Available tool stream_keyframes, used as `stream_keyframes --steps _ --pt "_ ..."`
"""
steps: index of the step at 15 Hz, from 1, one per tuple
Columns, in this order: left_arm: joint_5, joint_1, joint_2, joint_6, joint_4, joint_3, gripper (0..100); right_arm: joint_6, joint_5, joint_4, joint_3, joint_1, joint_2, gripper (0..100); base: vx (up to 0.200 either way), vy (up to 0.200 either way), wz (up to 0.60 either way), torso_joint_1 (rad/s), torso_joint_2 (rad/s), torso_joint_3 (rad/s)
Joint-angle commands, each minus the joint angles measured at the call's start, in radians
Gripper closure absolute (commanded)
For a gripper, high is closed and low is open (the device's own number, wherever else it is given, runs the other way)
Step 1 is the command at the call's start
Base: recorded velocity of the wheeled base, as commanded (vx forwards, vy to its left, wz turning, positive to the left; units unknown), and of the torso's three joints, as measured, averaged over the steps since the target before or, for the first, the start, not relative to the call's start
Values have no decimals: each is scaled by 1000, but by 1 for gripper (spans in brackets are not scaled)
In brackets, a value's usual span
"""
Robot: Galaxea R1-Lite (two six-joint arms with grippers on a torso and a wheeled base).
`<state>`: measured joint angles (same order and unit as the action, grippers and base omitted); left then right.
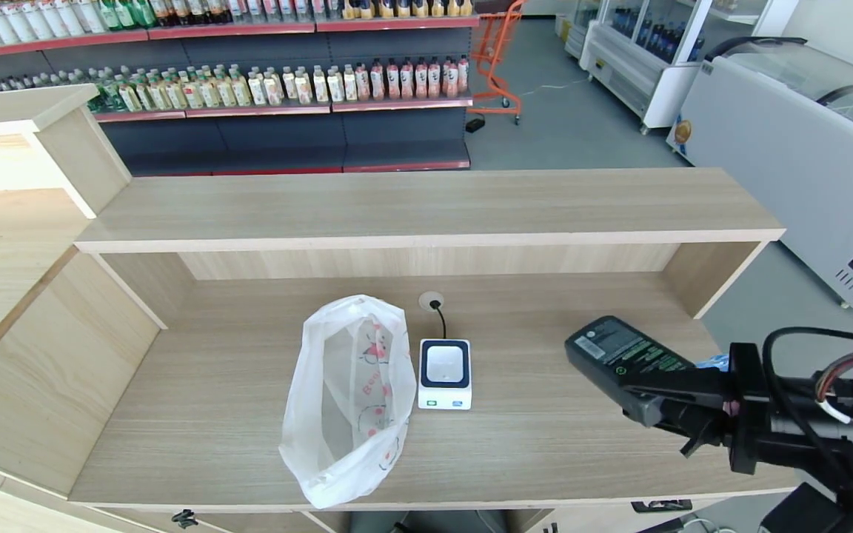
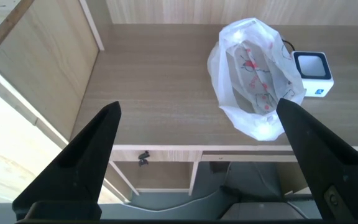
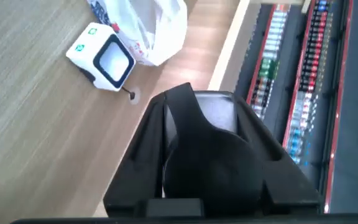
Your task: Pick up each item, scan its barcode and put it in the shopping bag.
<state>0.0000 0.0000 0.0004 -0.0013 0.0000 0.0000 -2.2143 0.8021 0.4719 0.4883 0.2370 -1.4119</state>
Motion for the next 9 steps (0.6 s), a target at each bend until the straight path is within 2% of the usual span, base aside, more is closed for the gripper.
stream_keyframes --steps 1,2,3,4,5,7,9 --pt "0 0 1 0 0 0 0 -102 38 -53 1 70 -108 100 0 0 0 0 0 0" --pt "0 0 1 0 0 0 0 -197 40 -53 7 151 -167 100 0 0 0 0 0 0" --pt "0 0 1 0 0 0 0 -234 40 -53 10 202 -194 100 0 0 0 0 0 0" --pt "0 0 1 0 0 0 0 -237 40 -53 10 205 -196 100 0 0 0 0 0 0" --pt "0 0 1 0 0 0 0 -318 43 -52 6 232 -237 100 0 0 0 0 0 0" --pt "0 0 1 0 0 0 0 -381 62 -47 4 231 -240 100 0 0 0 0 0 0" --pt "0 0 1 0 0 0 0 -432 154 -41 3 234 -242 100 0 0 0 0 0 0"
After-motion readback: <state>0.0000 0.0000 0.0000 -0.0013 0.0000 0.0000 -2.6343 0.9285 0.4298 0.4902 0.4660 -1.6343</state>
